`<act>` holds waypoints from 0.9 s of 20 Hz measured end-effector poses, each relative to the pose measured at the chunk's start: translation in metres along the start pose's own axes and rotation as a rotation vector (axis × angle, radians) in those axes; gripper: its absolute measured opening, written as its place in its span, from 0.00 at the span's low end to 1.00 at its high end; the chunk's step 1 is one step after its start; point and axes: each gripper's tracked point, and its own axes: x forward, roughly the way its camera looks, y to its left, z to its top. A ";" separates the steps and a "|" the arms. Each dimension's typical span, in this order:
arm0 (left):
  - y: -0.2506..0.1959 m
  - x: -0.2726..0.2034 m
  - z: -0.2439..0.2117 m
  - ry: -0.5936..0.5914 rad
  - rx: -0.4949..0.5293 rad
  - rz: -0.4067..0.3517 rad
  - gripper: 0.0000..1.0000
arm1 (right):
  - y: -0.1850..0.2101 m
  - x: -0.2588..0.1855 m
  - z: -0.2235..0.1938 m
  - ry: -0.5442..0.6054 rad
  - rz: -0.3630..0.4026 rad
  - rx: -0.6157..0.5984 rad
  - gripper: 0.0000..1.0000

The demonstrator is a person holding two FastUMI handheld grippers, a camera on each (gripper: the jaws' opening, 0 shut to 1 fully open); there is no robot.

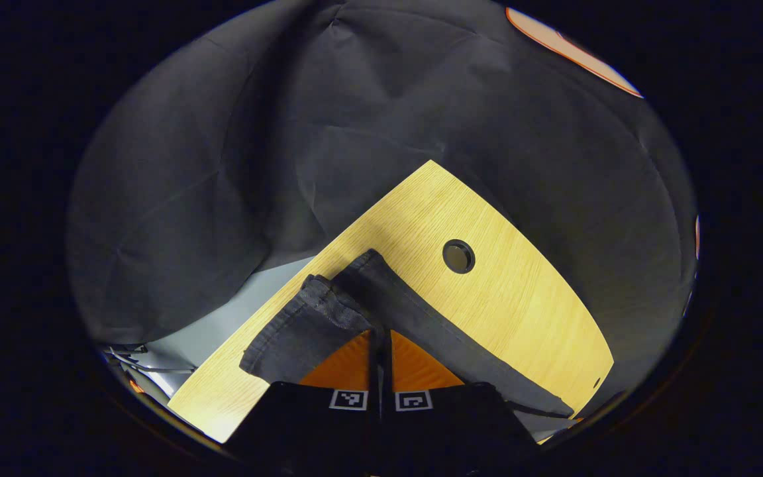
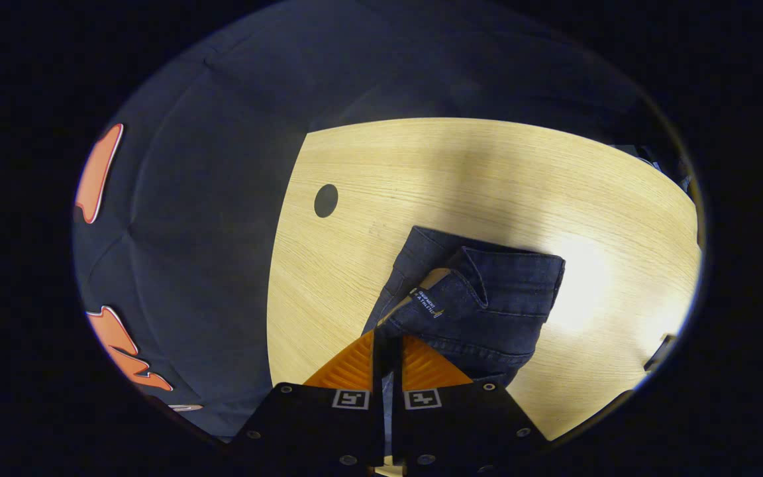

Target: Grasp the waist and the cuffs of the jeans and fold them to make the two legs overlap; first hold the waist and fold one-third of the jeans toward the cuffs, then hold the cuffs and fold the remaining one-third in the same direction to finish folding.

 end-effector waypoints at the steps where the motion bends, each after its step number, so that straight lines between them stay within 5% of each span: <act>1: -0.001 0.003 0.000 -0.001 -0.003 0.006 0.01 | 0.001 0.002 0.000 0.008 -0.006 -0.001 0.05; 4: -0.007 0.007 0.004 0.002 0.015 0.006 0.04 | 0.007 0.003 0.000 0.026 -0.007 0.031 0.06; 5: -0.010 0.005 0.015 -0.036 0.020 -0.002 0.16 | 0.011 0.001 0.001 0.031 0.009 0.045 0.08; 9: -0.017 -0.011 0.032 -0.103 0.036 -0.045 0.26 | 0.043 -0.011 0.020 -0.037 0.144 0.056 0.25; 10: -0.021 -0.018 0.029 -0.096 0.037 -0.053 0.20 | 0.043 -0.014 0.021 -0.044 0.145 0.050 0.28; 12: -0.032 -0.029 0.030 -0.118 0.027 -0.112 0.27 | 0.034 -0.021 0.022 -0.064 0.139 0.004 0.37; 14: -0.042 -0.045 0.028 -0.138 0.055 -0.147 0.76 | 0.021 -0.027 0.022 -0.087 0.106 -0.050 0.55; 15: -0.046 -0.056 0.026 -0.158 0.079 -0.155 1.00 | 0.013 -0.032 0.022 -0.099 0.087 -0.077 0.53; 18: -0.060 -0.077 0.023 -0.218 0.161 -0.179 0.96 | -0.008 -0.041 0.024 -0.133 0.031 -0.155 0.88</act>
